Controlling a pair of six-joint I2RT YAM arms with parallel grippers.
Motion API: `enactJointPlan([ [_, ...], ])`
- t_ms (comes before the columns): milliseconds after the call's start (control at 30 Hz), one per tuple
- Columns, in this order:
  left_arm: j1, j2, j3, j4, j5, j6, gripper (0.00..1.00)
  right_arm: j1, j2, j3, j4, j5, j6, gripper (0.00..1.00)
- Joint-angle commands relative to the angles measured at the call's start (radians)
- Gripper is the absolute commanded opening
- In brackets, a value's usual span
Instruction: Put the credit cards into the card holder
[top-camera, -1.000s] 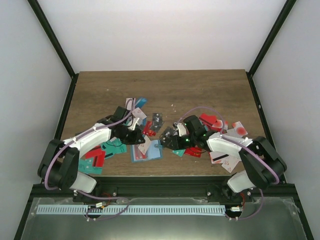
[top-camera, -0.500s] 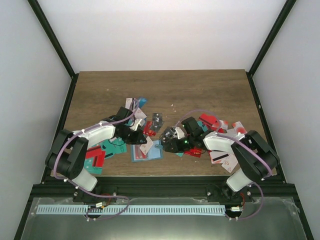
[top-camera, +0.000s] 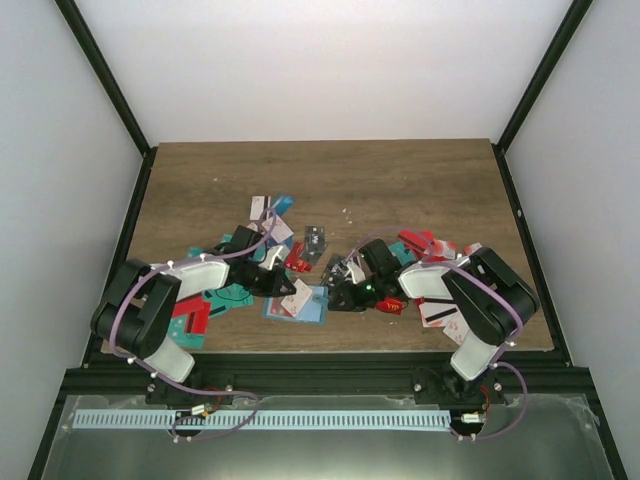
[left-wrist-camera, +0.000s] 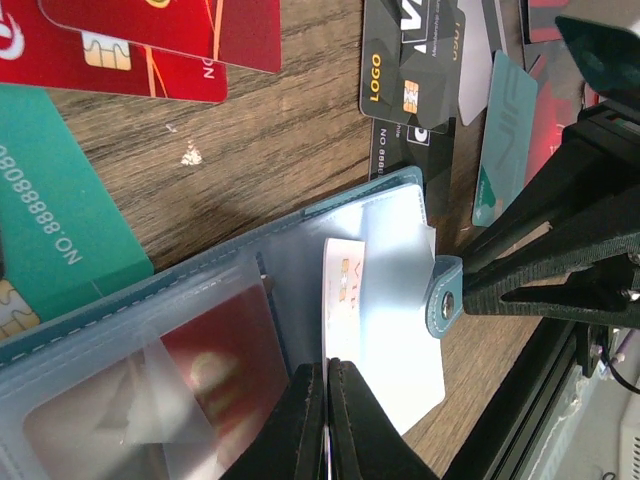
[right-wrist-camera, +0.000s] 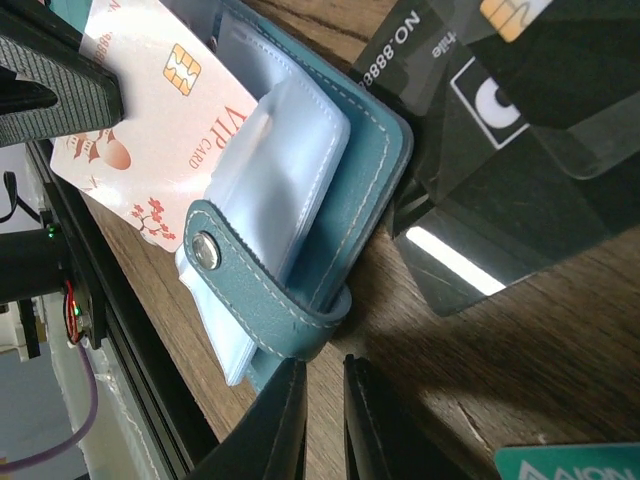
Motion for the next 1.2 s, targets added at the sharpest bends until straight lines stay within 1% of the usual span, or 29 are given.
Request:
enactJointPlan([
  [0, 0.001, -0.013, -0.036, 0.079, 0.008, -0.032, 0.04, 0.006, 0.017, 0.026, 0.028, -0.035, -0.003, 0.13],
  [367, -0.002, -0.048, -0.114, 0.211, 0.012, -0.133, 0.04, 0.007, 0.056, 0.005, 0.086, -0.061, 0.036, 0.12],
  [733, -0.023, -0.036, -0.159, 0.316, 0.007, -0.216, 0.04, 0.006, 0.074, -0.008, 0.125, -0.064, 0.066, 0.1],
  [1167, -0.037, -0.074, -0.24, 0.402, -0.009, -0.29, 0.04, 0.007, 0.094, -0.033, 0.162, -0.052, 0.114, 0.07],
])
